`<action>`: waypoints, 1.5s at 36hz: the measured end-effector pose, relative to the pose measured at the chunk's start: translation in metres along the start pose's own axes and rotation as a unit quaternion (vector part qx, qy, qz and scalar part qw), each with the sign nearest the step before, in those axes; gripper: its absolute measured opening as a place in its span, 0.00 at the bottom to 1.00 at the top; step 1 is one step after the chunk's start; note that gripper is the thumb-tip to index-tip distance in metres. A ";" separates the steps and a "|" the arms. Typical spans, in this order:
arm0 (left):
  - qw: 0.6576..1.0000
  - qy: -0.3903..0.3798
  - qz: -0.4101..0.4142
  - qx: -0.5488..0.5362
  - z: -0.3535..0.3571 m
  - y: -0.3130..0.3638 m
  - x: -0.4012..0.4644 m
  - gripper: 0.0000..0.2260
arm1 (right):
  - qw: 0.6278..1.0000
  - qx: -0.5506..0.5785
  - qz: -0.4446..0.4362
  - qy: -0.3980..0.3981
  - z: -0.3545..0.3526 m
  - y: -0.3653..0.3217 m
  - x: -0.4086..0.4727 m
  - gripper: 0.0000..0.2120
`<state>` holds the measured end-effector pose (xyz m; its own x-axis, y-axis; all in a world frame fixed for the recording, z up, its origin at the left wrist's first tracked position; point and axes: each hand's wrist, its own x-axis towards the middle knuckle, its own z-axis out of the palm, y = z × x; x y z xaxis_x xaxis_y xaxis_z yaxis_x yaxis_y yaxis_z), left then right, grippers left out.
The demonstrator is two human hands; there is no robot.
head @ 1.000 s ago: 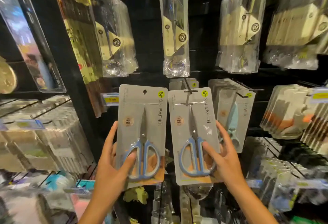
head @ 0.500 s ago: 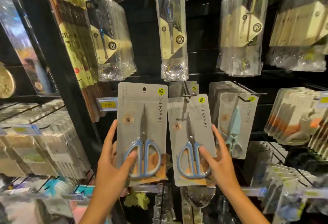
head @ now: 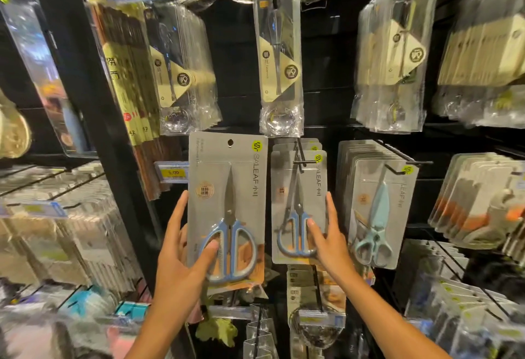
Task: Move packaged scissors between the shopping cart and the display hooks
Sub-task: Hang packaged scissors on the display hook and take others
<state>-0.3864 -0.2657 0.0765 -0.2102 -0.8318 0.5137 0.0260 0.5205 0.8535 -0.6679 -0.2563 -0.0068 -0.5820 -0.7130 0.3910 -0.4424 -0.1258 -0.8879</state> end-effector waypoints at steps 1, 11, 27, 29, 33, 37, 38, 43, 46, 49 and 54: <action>1.000 0.001 0.001 0.001 0.001 0.000 0.000 0.38 | 1.000 -0.022 0.003 -0.006 0.002 0.004 0.006 0.35; 1.000 0.007 0.022 0.007 -0.001 -0.004 0.003 0.38 | 0.993 -0.119 0.017 -0.024 0.013 0.021 0.051 0.35; 1.000 -0.013 0.021 -0.011 0.005 -0.006 -0.001 0.38 | 0.989 -0.144 -0.039 -0.019 0.014 0.019 0.018 0.36; 1.000 -0.014 0.023 -0.012 0.004 -0.008 -0.002 0.38 | 0.991 -0.113 -0.047 -0.061 0.012 0.008 0.008 0.30; 0.999 -0.010 0.028 -0.011 0.005 -0.011 -0.006 0.37 | 0.983 0.019 -0.039 -0.181 0.007 -0.034 -0.019 0.26; 0.999 -0.013 0.028 -0.009 0.008 -0.013 -0.013 0.37 | 0.970 0.102 -0.064 -0.212 0.007 -0.068 -0.044 0.27; 0.999 -0.014 0.027 -0.008 0.008 -0.015 -0.015 0.37 | 0.970 0.106 -0.070 -0.210 0.008 -0.071 -0.048 0.29; 0.999 -0.013 0.022 -0.020 0.007 -0.024 -0.022 0.39 | 0.974 0.100 -0.090 -0.184 0.007 -0.076 -0.059 0.33; 0.999 -0.028 0.014 -0.018 0.007 -0.028 -0.024 0.40 | 0.976 0.091 -0.086 -0.176 0.004 -0.072 -0.065 0.34; 0.999 -0.045 0.009 -0.007 0.008 -0.032 -0.025 0.41 | 0.981 0.073 -0.073 -0.167 0.002 -0.064 -0.069 0.35; 0.996 -0.082 -0.005 0.030 0.015 -0.043 -0.025 0.42 | 0.985 0.056 -0.070 -0.148 -0.010 -0.055 -0.073 0.36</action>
<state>-0.3966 -0.2642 0.0260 -0.3663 -0.7966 0.4808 -0.0337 0.5277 0.8488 -0.6077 -0.1902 0.0157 -0.2886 -0.8507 0.4393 -0.4173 -0.3012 -0.8574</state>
